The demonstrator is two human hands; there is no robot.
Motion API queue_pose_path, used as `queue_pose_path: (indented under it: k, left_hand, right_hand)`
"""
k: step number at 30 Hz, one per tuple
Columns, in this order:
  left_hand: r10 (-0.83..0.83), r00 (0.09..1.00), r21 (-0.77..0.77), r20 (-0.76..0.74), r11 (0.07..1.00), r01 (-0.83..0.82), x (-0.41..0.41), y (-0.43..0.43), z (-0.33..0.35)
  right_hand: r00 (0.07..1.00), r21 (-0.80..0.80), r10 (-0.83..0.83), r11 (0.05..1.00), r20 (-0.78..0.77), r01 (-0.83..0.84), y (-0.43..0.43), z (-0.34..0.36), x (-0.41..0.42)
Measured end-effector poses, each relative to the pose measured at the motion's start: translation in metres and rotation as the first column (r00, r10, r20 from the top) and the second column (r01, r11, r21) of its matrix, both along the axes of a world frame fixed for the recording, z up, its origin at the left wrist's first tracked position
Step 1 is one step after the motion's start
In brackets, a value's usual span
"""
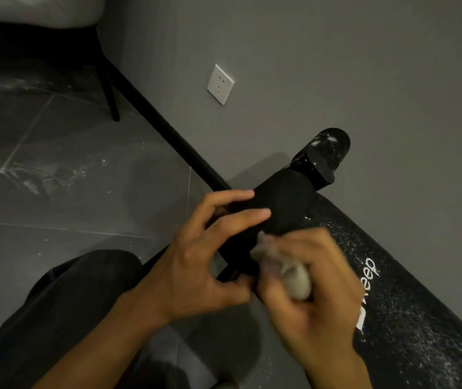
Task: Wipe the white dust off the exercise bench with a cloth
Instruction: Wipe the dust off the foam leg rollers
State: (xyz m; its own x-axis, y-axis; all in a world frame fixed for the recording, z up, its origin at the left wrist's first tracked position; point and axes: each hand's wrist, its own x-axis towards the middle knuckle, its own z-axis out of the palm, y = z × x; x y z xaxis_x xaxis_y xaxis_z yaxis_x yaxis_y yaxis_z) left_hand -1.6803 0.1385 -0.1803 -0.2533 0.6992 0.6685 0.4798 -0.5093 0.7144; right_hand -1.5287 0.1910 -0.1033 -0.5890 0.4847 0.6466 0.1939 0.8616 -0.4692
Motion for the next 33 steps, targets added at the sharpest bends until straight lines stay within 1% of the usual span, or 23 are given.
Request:
queue_pose_path:
  k: [1, 2, 3, 4, 5, 7, 8, 10, 12, 16, 20, 23, 25, 27, 28, 30, 31, 33]
  left_hand:
    - [-0.004, 0.999, -0.024, 0.042, 1.0, 0.005, 0.002, 0.0, -0.001]
    - [-0.004, 0.993, -0.056, 0.116, 0.998, 0.01, 0.004, -0.001, -0.002]
    - [0.004, 0.982, -0.082, 0.189, 0.997, 0.012, 0.007, -0.001, -0.002]
    - [0.011, 0.972, -0.088, 0.236, 0.996, 0.011, 0.009, 0.0, -0.002]
    - [0.015, 0.969, -0.074, 0.248, 0.997, 0.003, 0.01, 0.0, -0.003]
    - [0.014, 0.975, -0.026, 0.22, 1.0, -0.009, 0.009, 0.001, -0.005]
    - [0.034, 0.984, -0.007, 0.175, 0.999, -0.033, 0.007, 0.001, -0.004]
    - [0.091, 0.994, 0.021, 0.059, 0.995, -0.093, 0.005, 0.001, -0.001]
    - [0.083, 0.997, 0.034, 0.008, 0.996, -0.083, 0.004, 0.001, 0.001]
    - [0.022, 1.0, 0.015, -0.012, 1.0, -0.022, -0.004, 0.0, 0.001]
    - [-0.012, 0.999, -0.032, 0.039, 0.999, 0.013, -0.021, 0.005, 0.015]
    - [-0.078, 0.986, -0.156, 0.149, 0.983, 0.101, -0.03, 0.025, 0.04]
    - [-0.107, 0.981, -0.289, 0.161, 0.946, 0.15, -0.035, 0.047, 0.059]
    - [-0.128, 0.984, -0.401, 0.122, 0.901, 0.166, -0.037, 0.071, 0.075]
    - [-0.135, 0.988, -0.463, 0.077, 0.873, 0.156, -0.038, 0.083, 0.083]
    - [-0.178, 0.982, -0.601, -0.064, 0.793, 0.105, -0.038, 0.106, 0.097]
    - [-0.218, 0.968, -0.661, -0.127, 0.746, 0.081, -0.038, 0.117, 0.103]
    - [-0.303, 0.94, -0.731, -0.157, 0.676, 0.096, -0.033, 0.134, 0.111]
  right_hand:
    - [0.995, -0.037, -0.084, 0.996, -0.044, 0.082, 0.005, 0.0, 0.0]
    - [0.984, -0.077, -0.157, 0.986, -0.08, 0.151, 0.01, 0.001, -0.001]
    - [0.978, -0.105, -0.186, 0.979, -0.092, 0.176, 0.012, 0.001, -0.002]
    - [0.982, -0.113, -0.167, 0.981, -0.084, 0.157, 0.011, 0.0, -0.003]
    - [0.99, -0.1, -0.122, 0.988, -0.068, 0.115, 0.007, -0.001, -0.003]
    - [0.998, -0.061, -0.037, 0.998, -0.047, 0.034, -0.001, -0.003, -0.002]
    - [0.998, -0.061, -0.038, 0.998, -0.045, 0.035, 0.001, -0.002, -0.001]
    - [0.989, -0.115, -0.139, 0.985, -0.056, 0.132, 0.014, -0.002, 0.0]
    - [0.964, -0.168, -0.26, 0.954, -0.046, 0.249, 0.032, 0.001, -0.001]
    - [0.927, -0.23, -0.376, 0.902, 0.002, 0.366, 0.072, 0.008, -0.007]
    - [0.938, -0.257, -0.347, 0.907, -0.008, 0.333, 0.073, 0.008, -0.007]
    - [0.957, -0.255, -0.288, 0.928, -0.027, 0.272, 0.06, 0.003, 0.004]
    - [0.961, -0.238, -0.274, 0.935, -0.017, 0.263, 0.062, 0.004, 0.013]
    - [0.948, -0.257, -0.317, 0.918, -0.016, 0.302, 0.071, 0.006, 0.02]
    - [0.939, -0.288, -0.344, 0.902, -0.025, 0.322, 0.077, 0.01, 0.023]
    - [0.928, -0.331, -0.37, 0.881, -0.041, 0.337, 0.092, 0.021, 0.025]
    - [0.933, -0.325, -0.359, 0.885, -0.024, 0.332, 0.1, 0.027, 0.022]
    - [0.955, -0.29, -0.288, 0.91, 0.072, 0.296, 0.119, 0.038, 0.011]
